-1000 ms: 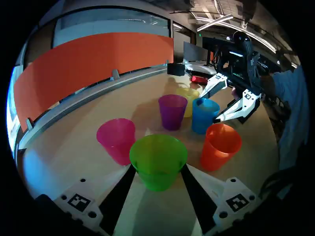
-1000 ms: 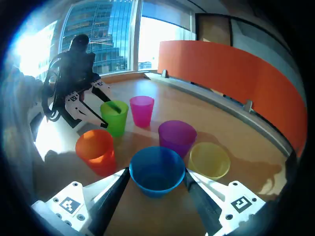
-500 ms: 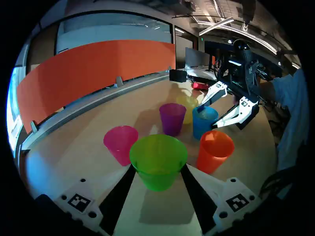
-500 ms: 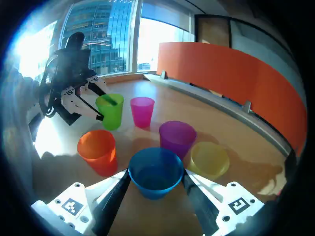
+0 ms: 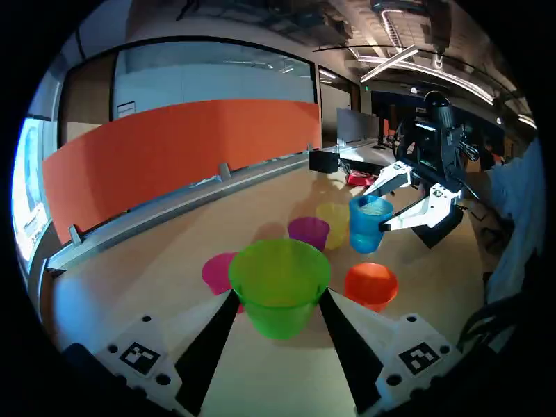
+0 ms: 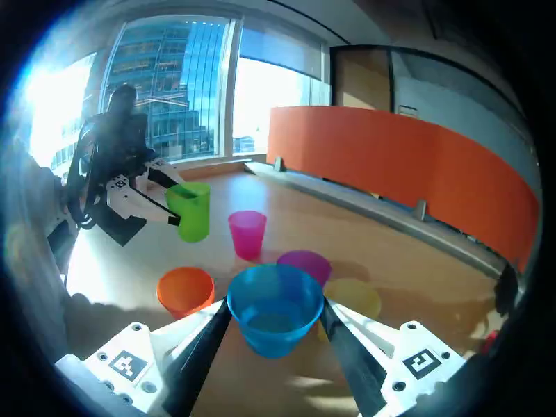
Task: Pour water
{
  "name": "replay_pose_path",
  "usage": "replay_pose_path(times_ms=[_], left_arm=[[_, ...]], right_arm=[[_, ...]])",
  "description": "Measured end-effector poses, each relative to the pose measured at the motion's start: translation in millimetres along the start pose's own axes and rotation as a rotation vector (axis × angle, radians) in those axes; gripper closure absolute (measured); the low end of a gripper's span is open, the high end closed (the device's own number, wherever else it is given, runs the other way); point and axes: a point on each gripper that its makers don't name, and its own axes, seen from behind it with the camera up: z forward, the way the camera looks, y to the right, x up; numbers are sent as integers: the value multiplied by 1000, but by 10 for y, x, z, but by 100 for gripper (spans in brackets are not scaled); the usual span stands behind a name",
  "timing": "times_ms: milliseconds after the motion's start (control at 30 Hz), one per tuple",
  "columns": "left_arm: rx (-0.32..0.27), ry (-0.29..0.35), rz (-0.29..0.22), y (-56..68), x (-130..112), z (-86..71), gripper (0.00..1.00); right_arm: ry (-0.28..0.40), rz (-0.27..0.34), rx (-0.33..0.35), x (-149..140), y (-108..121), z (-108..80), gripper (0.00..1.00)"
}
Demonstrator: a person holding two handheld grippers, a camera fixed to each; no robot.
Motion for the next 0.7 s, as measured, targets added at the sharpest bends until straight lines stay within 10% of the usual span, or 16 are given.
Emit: replay_pose_path(times_ms=[700], left_arm=[[40, 135, -4, 39, 595, -322, 18]], right_arm=[[242, -13, -49, 951, -71, -314, 8]])
